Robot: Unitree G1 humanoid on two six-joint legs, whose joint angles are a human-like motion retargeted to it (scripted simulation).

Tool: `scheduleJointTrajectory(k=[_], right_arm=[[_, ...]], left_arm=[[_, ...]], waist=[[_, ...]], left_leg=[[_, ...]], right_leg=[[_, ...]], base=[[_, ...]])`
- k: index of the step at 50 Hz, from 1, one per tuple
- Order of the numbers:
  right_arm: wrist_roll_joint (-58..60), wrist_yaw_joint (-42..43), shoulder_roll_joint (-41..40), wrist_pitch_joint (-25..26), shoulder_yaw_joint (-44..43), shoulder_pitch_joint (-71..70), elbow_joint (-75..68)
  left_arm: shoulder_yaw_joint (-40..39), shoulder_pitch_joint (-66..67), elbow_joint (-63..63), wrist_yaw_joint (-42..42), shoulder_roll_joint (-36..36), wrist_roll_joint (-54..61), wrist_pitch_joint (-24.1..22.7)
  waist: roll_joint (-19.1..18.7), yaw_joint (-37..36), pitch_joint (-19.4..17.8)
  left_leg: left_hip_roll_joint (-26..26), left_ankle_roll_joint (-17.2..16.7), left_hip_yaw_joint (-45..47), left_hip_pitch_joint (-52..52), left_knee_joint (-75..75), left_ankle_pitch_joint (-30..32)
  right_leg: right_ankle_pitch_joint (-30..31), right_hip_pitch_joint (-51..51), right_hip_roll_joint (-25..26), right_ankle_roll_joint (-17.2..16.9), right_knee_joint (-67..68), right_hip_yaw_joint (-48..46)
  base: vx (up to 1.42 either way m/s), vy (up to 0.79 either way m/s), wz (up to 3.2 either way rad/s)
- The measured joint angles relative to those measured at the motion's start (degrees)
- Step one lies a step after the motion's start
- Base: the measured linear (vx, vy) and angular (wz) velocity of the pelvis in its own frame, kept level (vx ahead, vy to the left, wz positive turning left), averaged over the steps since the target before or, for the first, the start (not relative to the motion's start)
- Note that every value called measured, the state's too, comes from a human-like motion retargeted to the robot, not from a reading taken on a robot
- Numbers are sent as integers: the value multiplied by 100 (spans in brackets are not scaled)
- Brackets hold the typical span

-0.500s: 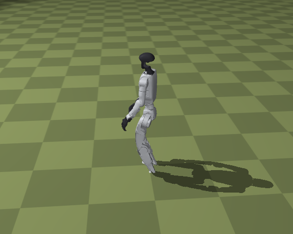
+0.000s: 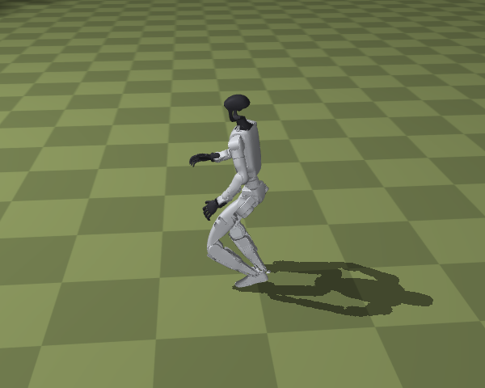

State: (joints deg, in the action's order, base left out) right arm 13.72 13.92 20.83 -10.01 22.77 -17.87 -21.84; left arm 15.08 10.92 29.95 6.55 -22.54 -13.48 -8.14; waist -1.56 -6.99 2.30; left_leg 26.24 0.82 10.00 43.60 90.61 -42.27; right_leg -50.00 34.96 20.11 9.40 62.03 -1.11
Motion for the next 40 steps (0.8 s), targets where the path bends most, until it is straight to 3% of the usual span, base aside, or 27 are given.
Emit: scheduleJointTrajectory(k=[2,5,8,10,16,20,23,28,31,33,35,38,40], right_arm=[[-113,112,85,33,-93,-252,702],[-273,180,192,27,-176,-530,1518],[-342,71,239,-67,-137,-688,2056],[-386,-59,251,-177,-67,-717,2308],[-192,-199,105,-285,202,-207,2246],[40,-80,-81,-153,425,678,1273],[-14,46,43,-108,408,1587,753],[50,372,276,-84,-44,3105,628],[19,550,243,-138,-285,3601,751],[21,726,210,-179,-332,3566,901],[132,929,204,-206,-327,3201,1094],[498,1138,220,-214,-210,1933,1352],[568,1198,182,-152,-184,797,1483]], left_arm=[[-85,500,-550,-58,-143,180,-52],[-188,1151,-1254,-177,-380,466,-159],[-331,1577,-1716,-260,-493,673,-265],[-385,1736,-1915,-216,-460,745,-302],[-455,1034,-2198,480,-351,404,-302],[-501,-545,-2369,1382,-396,78,-134],[-589,-1547,-3100,1922,-303,104,-150],[-569,-2353,-4563,2302,-53,15,-590],[-459,-2303,-5063,2303,-43,-96,-879],[-378,-2058,-5106,2251,-76,-132,-936],[-307,-1655,-4885,2172,-168,-205,-880],[-244,-779,-4011,1976,-420,-520,-582],[-294,-189,-3316,1762,-557,-655,-409]], waist=[[181,-7,-7],[659,156,-79],[847,250,70],[871,375,154],[887,1157,25],[1130,1839,-31],[957,2030,-45],[794,2105,248],[772,1895,372],[808,1667,375],[838,1377,271],[579,753,102],[407,356,30]], left_leg=[[-352,-6,67,-106,-197,225],[-1319,-11,350,-675,-1100,609],[-1874,-99,582,-1194,-2386,967],[-2153,-92,709,-1536,-3003,962],[-2571,458,907,-1942,-2941,-645],[-2936,667,872,-1949,-3130,-773],[-2833,389,726,-2376,-3472,-584],[-2667,-388,454,-2999,-4388,1330],[-2325,-638,414,-2844,-3688,2047],[-2041,-557,448,-2603,-2728,2028],[-1716,-367,434,-2261,-1582,1738],[-833,9,294,-1365,-107,1065],[-360,223,154,-726,311,687]], right_leg=[[0,-295,-204,-139,-156,239],[56,-834,-876,-511,-168,564],[967,-1021,-1211,-998,-448,695],[1212,-928,-1430,-1178,-133,639],[295,81,-1974,-886,2527,469],[3,1096,-2310,-542,3437,543],[23,1174,-2092,-417,2871,268],[730,526,-1759,-695,577,-89],[1088,32,-1452,-805,-435,-165],[910,-192,-1313,-684,-467,-184],[357,-346,-1179,-415,-172,-178],[0,-305,-528,-24,-216,3],[0,-273,-107,10,-331,206]], base=[[27,5,46],[31,7,98],[25,9,30],[19,10,-9],[13,10,22],[11,4,84],[23,0,18],[22,-6,13],[14,-7,3],[11,-6,-11],[12,-4,-43],[13,-1,-124],[25,3,-128]])
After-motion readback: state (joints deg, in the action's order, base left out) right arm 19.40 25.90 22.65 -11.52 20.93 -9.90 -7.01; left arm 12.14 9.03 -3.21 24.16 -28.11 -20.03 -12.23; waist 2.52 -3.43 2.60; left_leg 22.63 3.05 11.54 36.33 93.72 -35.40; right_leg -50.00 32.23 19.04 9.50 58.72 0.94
